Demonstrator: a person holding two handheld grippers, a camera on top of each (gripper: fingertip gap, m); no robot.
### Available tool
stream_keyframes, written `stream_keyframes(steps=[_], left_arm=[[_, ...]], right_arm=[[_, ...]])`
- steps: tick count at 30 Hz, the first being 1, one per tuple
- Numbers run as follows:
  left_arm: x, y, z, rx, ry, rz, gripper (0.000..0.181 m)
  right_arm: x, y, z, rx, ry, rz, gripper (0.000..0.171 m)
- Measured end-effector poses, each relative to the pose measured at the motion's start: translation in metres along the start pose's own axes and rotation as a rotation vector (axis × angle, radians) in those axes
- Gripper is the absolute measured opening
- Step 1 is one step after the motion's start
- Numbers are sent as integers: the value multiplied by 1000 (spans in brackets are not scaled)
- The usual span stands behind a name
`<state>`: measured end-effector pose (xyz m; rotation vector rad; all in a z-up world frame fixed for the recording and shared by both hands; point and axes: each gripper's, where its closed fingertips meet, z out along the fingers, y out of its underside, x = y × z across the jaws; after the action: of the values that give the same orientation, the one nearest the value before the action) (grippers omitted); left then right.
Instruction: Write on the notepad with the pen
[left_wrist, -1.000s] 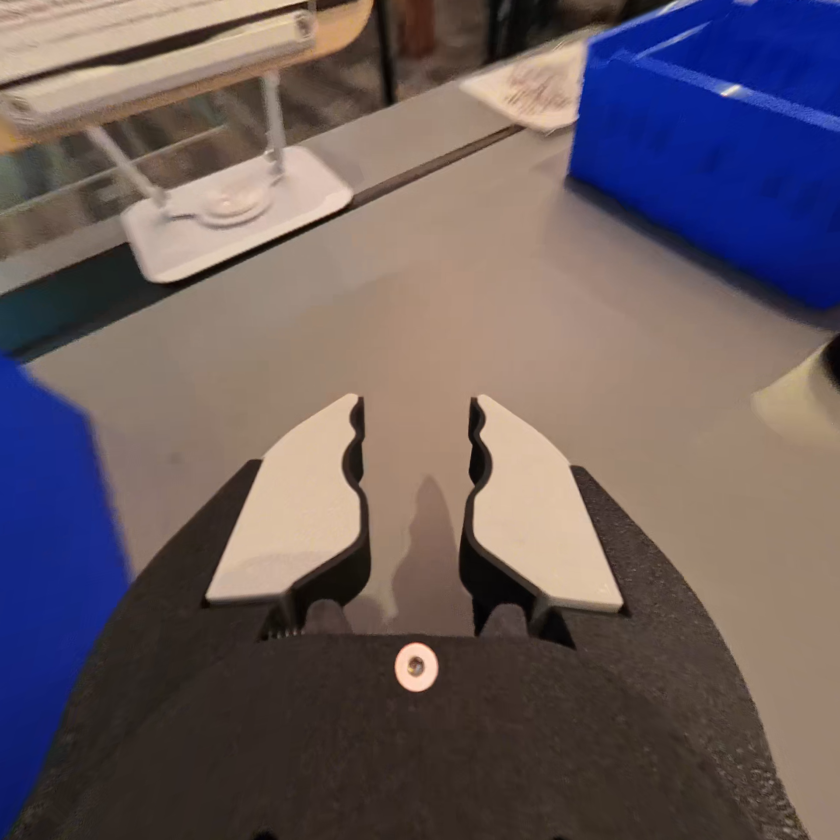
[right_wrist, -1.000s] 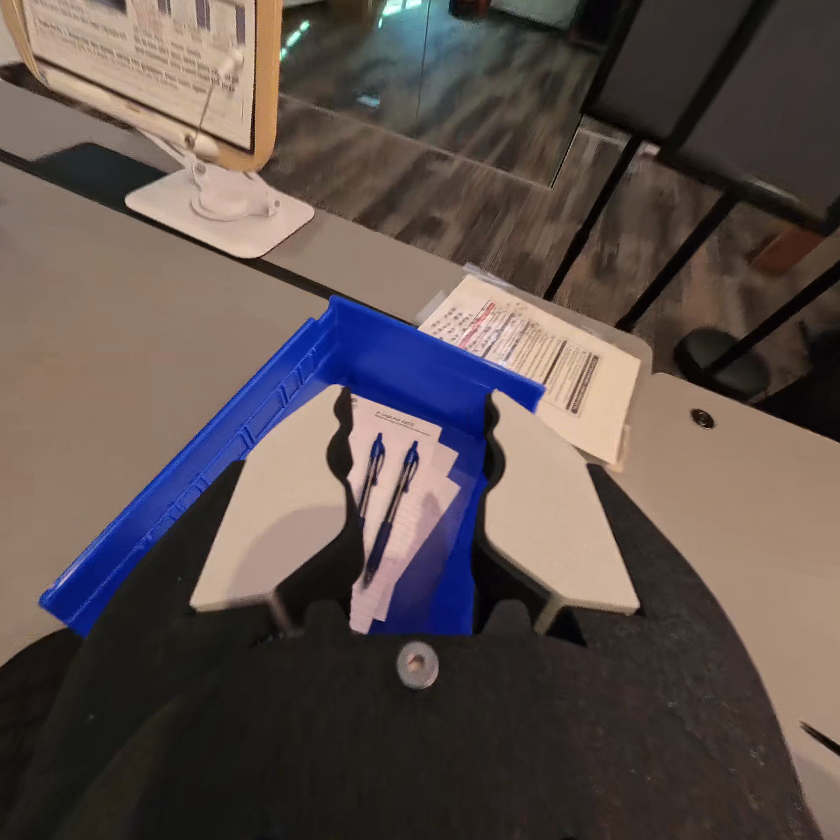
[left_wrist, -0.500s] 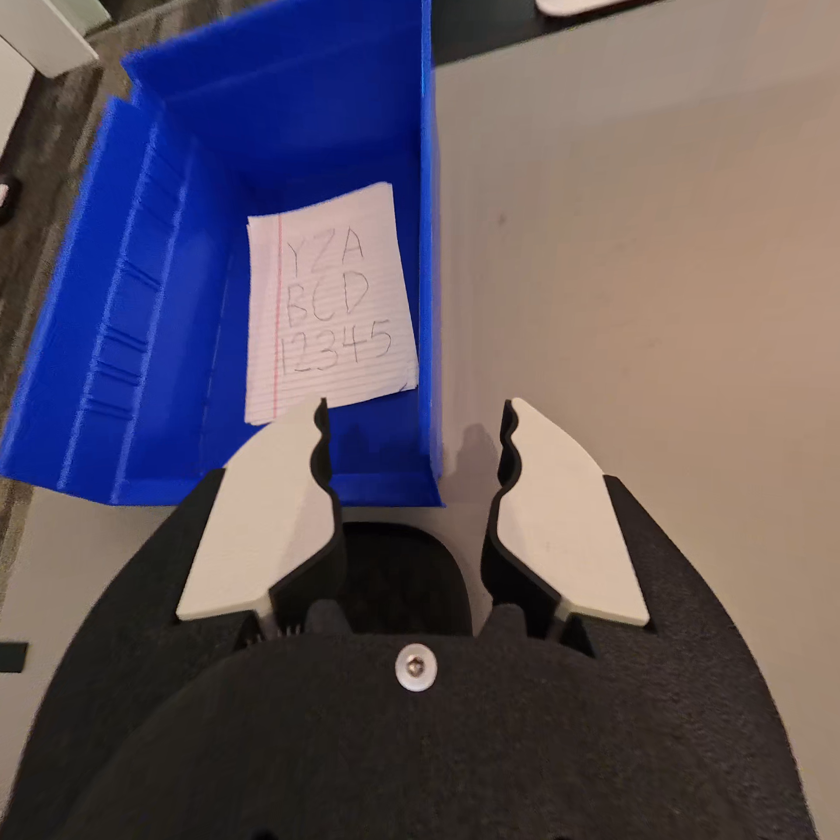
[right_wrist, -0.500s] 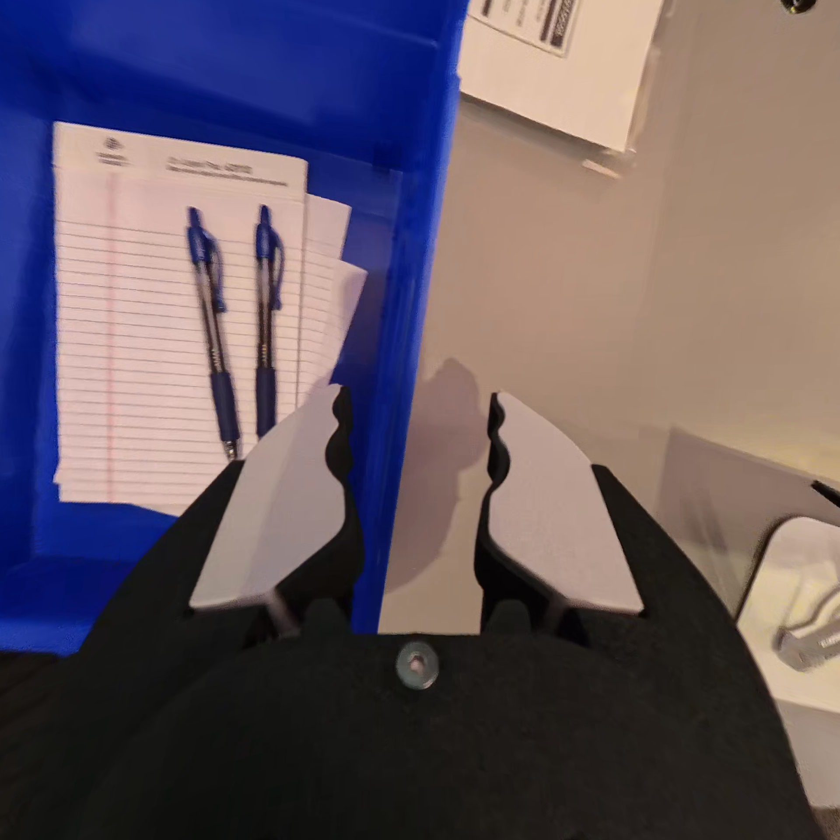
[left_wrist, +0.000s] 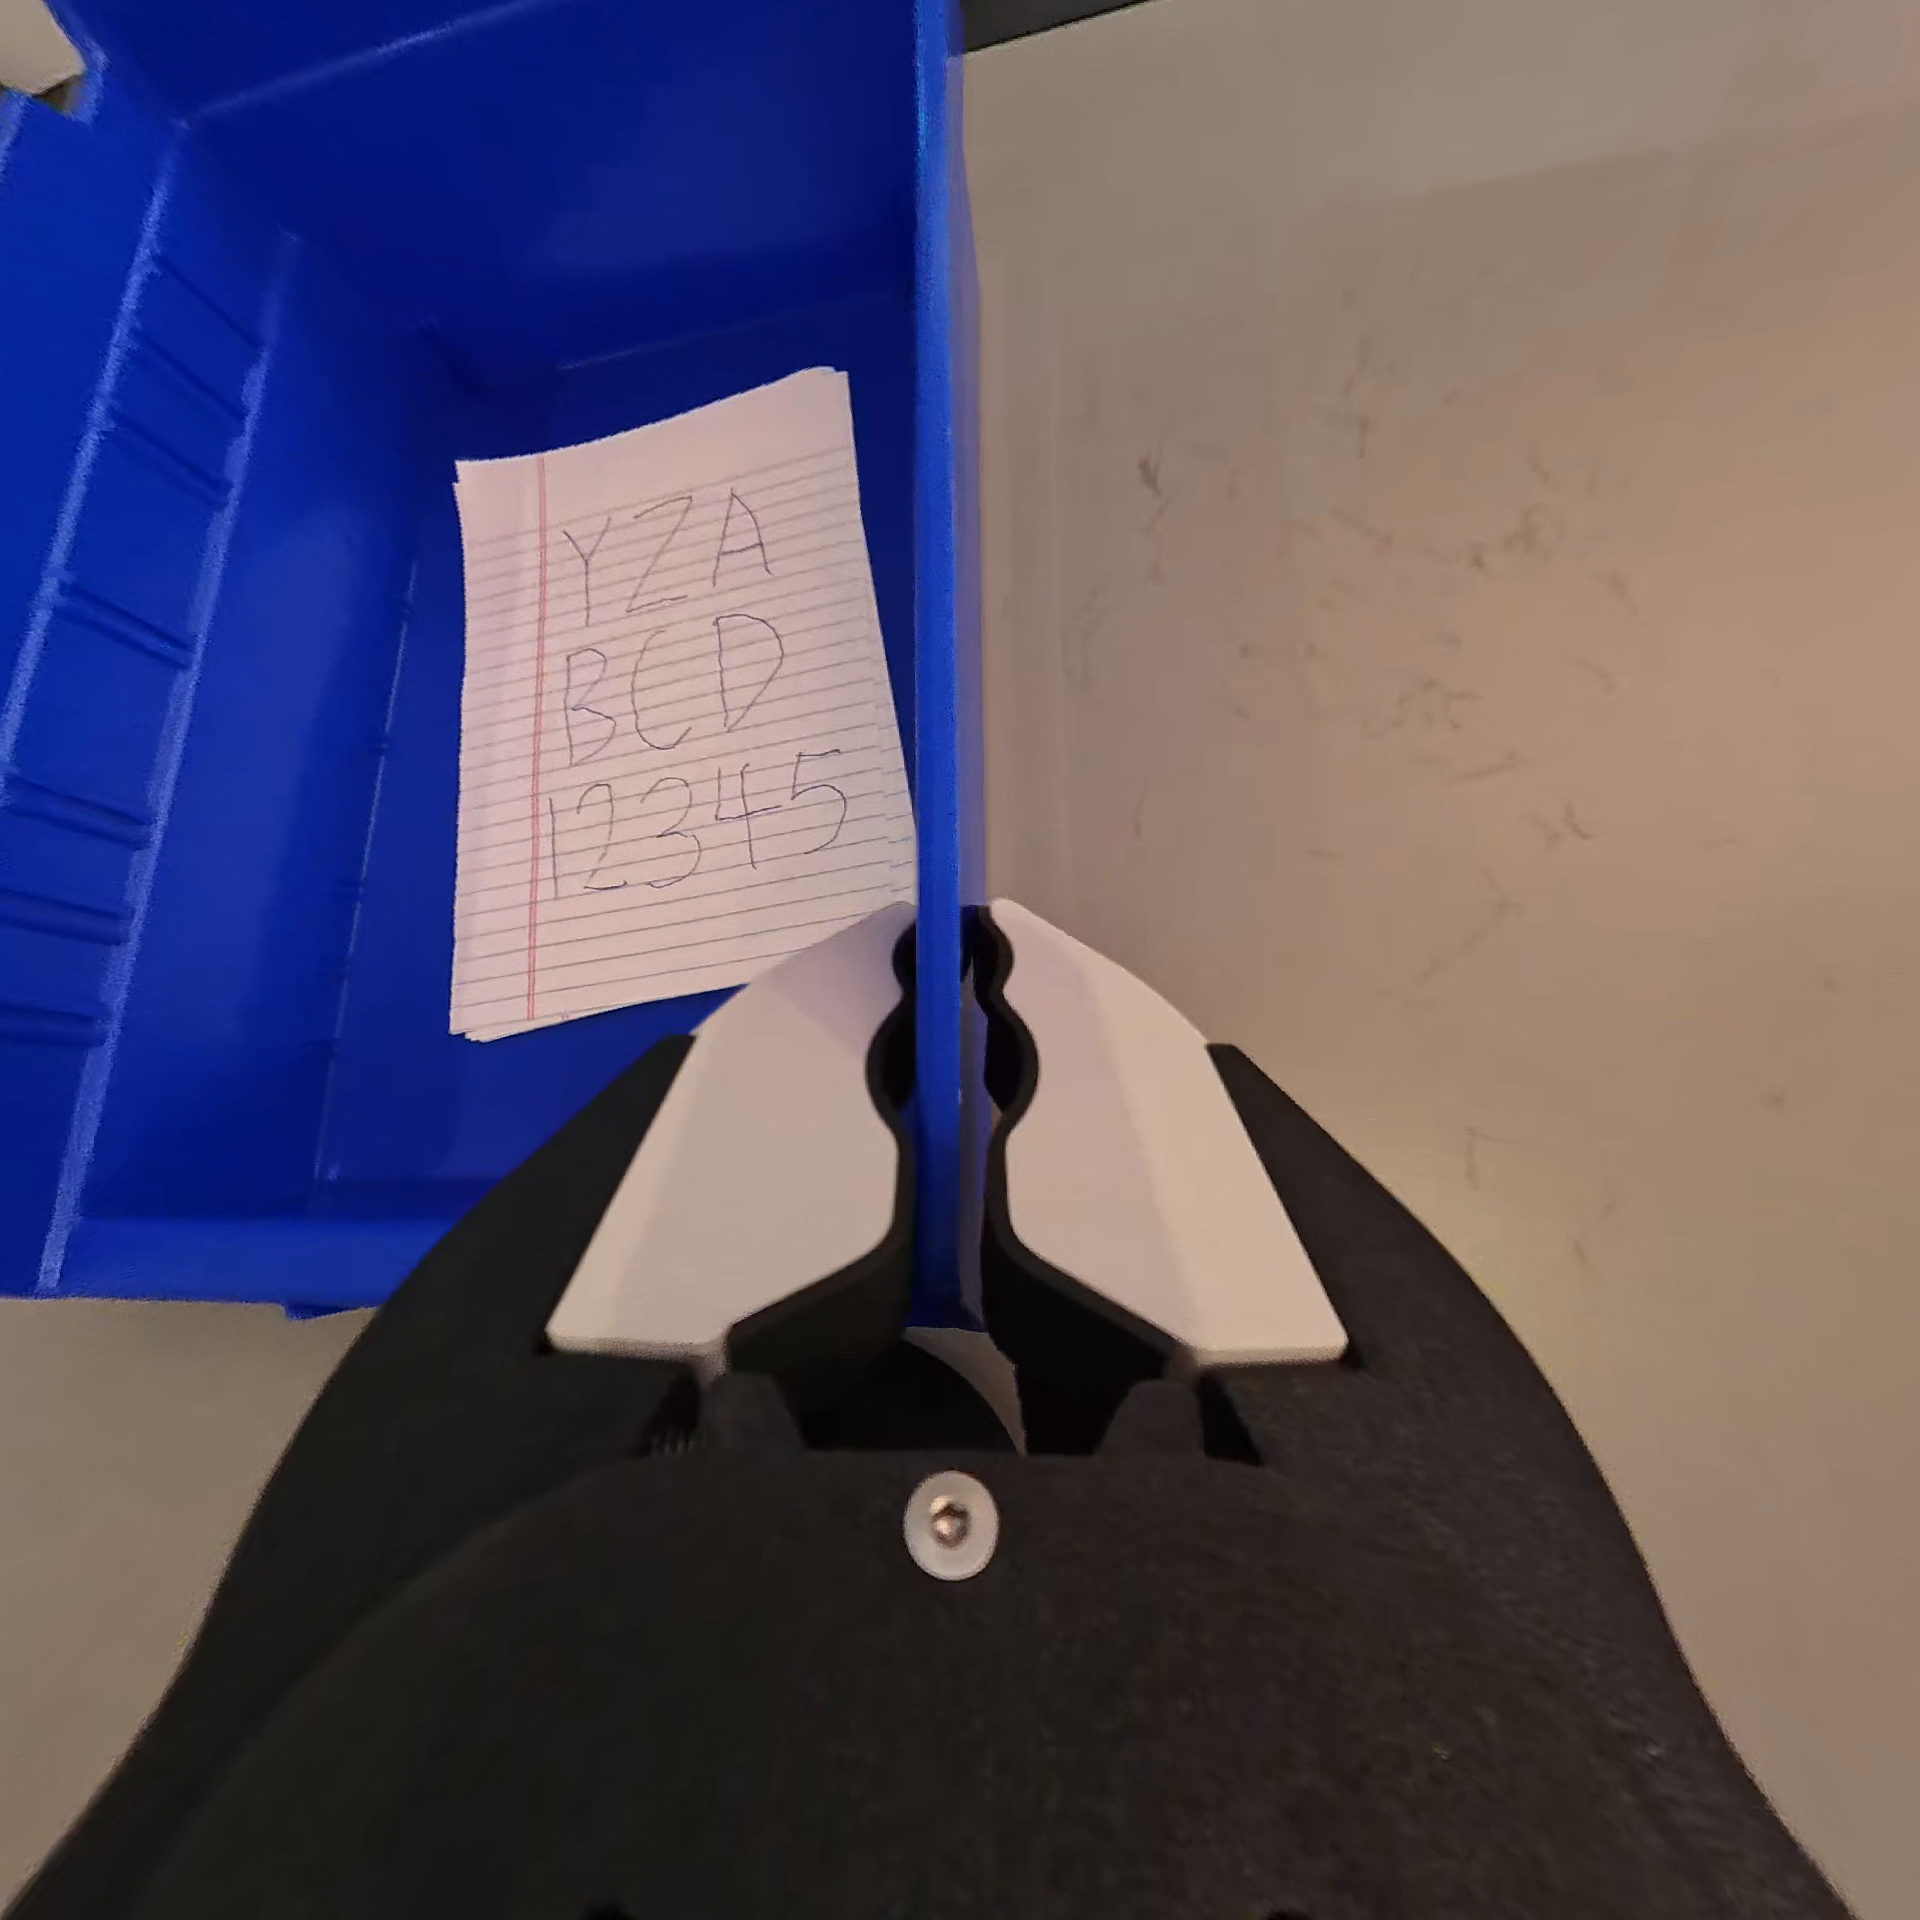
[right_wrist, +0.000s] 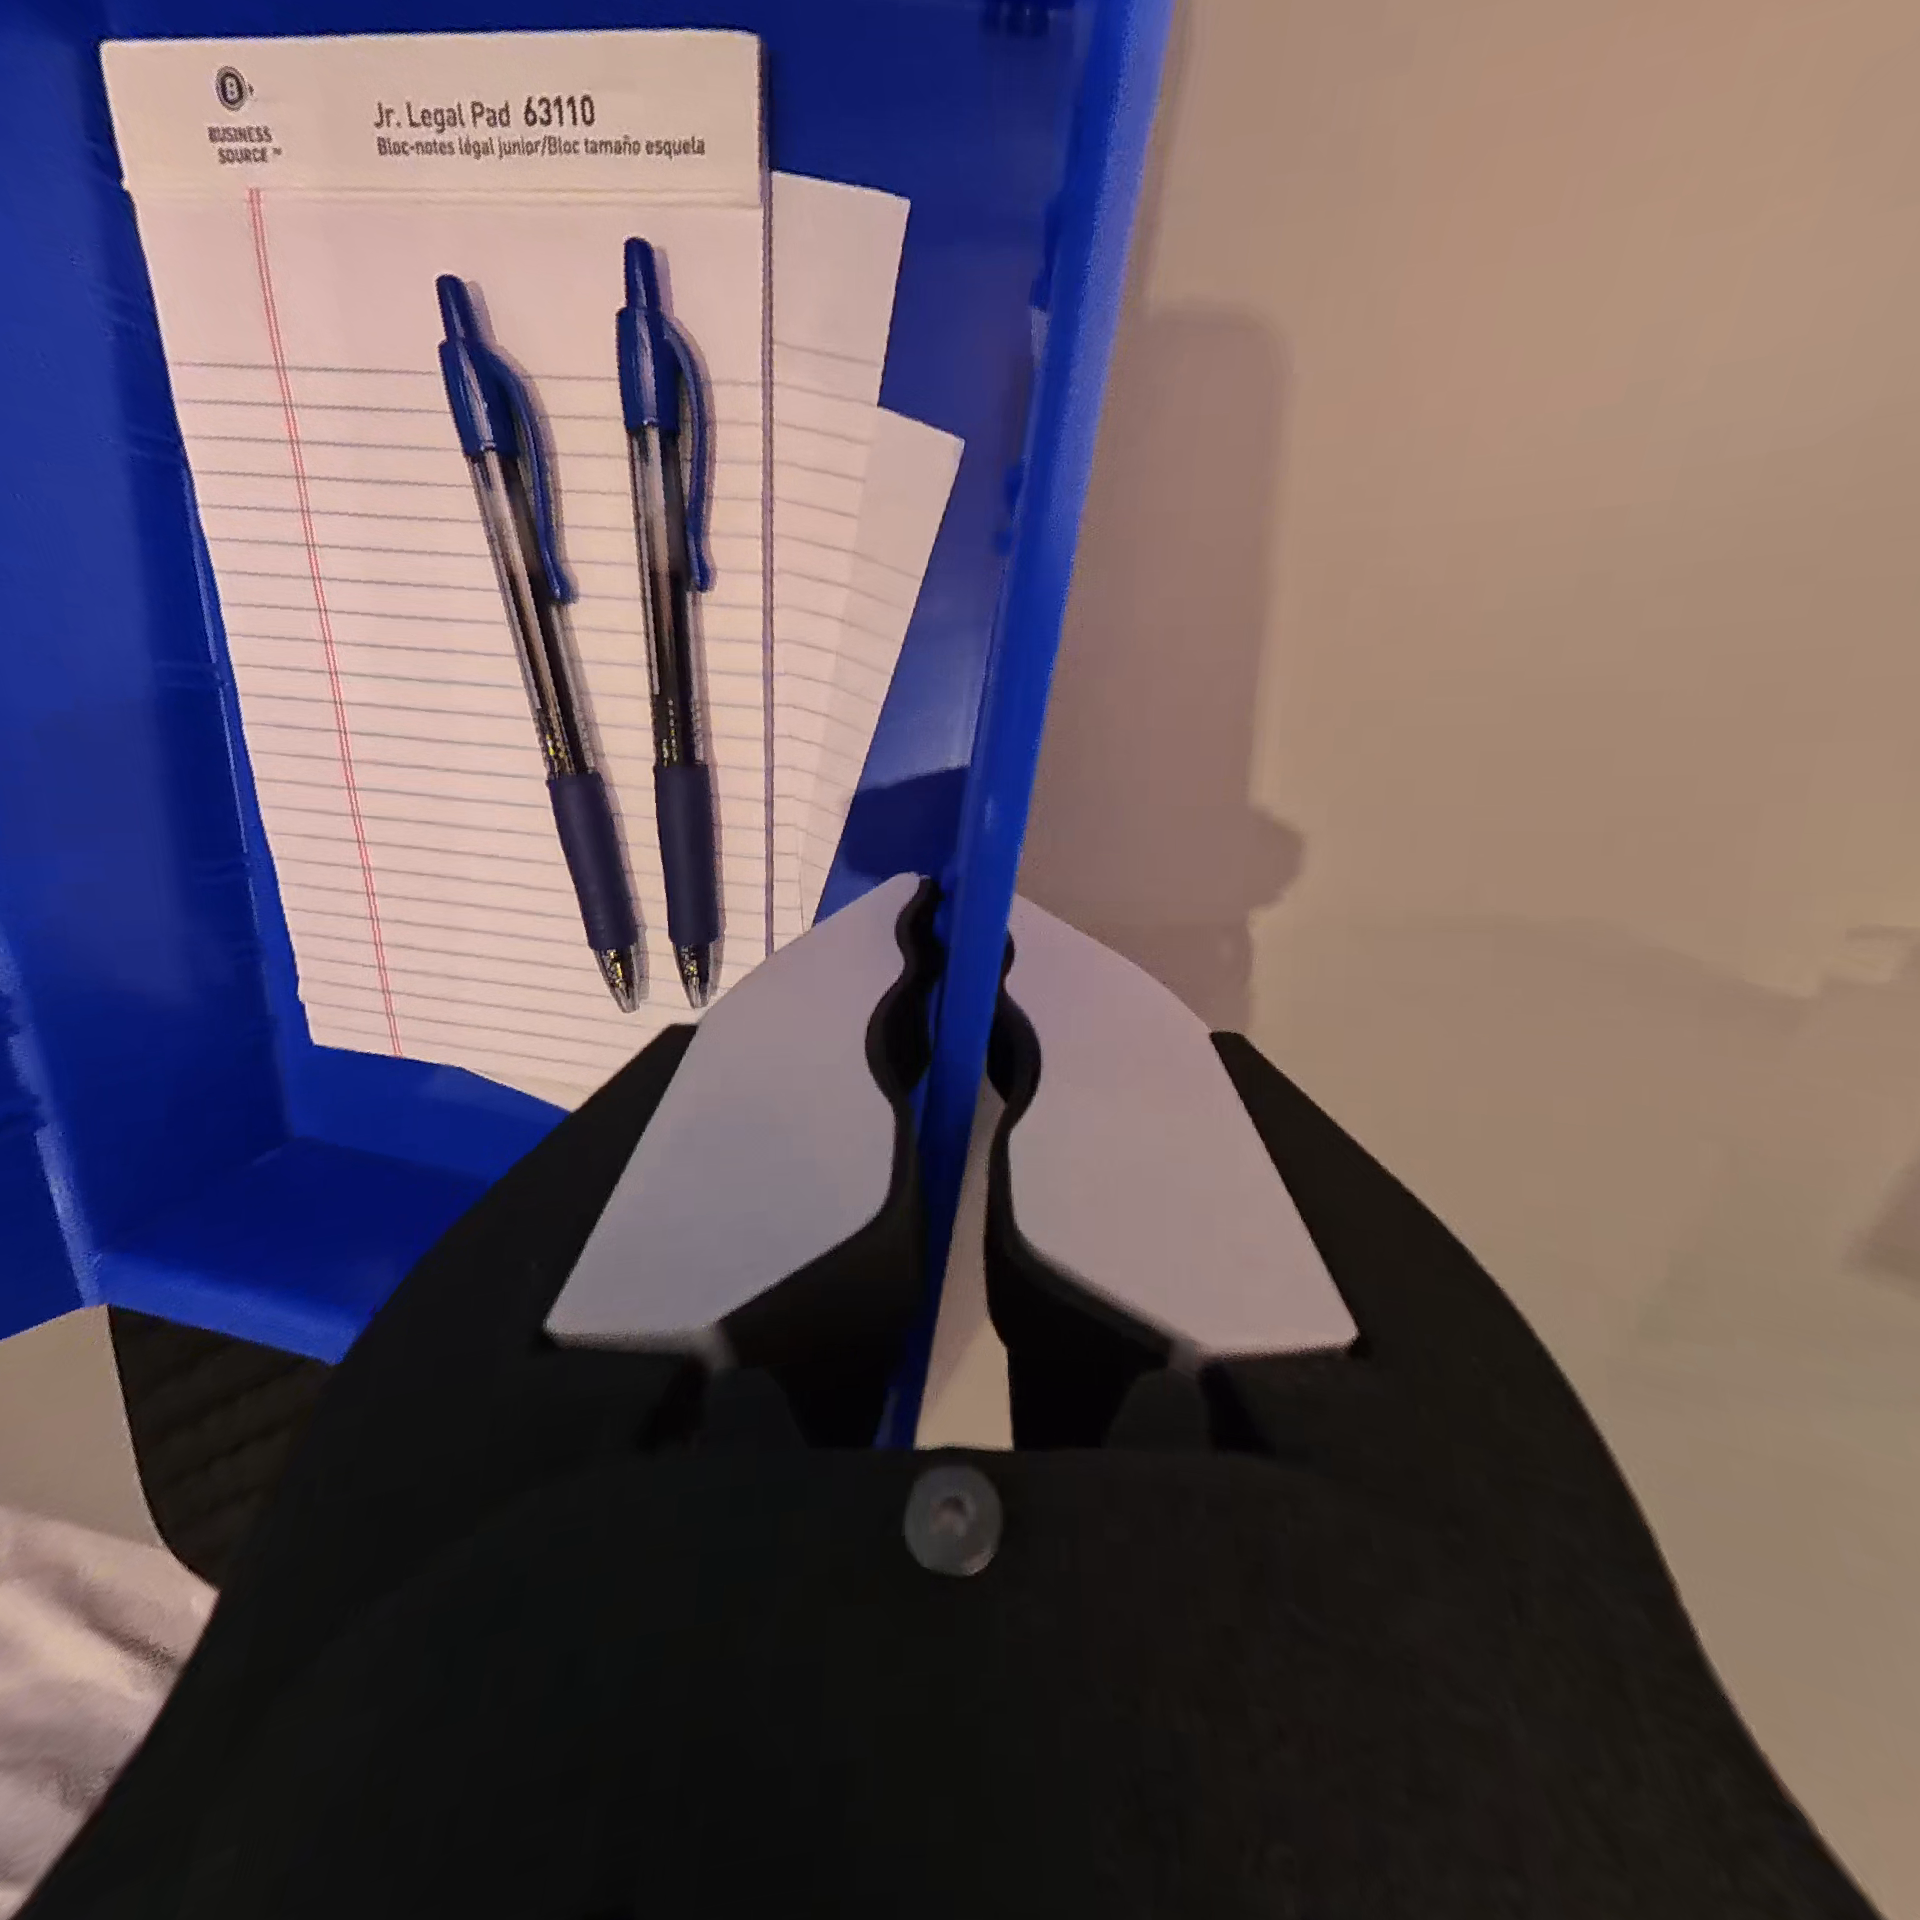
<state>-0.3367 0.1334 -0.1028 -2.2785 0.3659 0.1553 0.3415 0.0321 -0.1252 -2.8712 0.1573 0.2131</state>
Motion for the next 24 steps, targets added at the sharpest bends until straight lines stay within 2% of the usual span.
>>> stream_keyframes(steps=[6, 11, 16, 24], left_arm=[[8, -2, 0, -16, 28, -2, 7], [32, -4, -5, -11, 10, 86, 9], [76, -9, -14, -15, 22, 184, 11], [173, -24, -28, 14, 117, 274, 15]], right_arm=[[-2, 4, -1, -68, 23, -25, 7], [-9, 5, -1, -81, 34, -24, 7], [-34, 3, 3, -74, 9, 17, 6], [-114, -10, 18, -83, -15, 64, 6]])
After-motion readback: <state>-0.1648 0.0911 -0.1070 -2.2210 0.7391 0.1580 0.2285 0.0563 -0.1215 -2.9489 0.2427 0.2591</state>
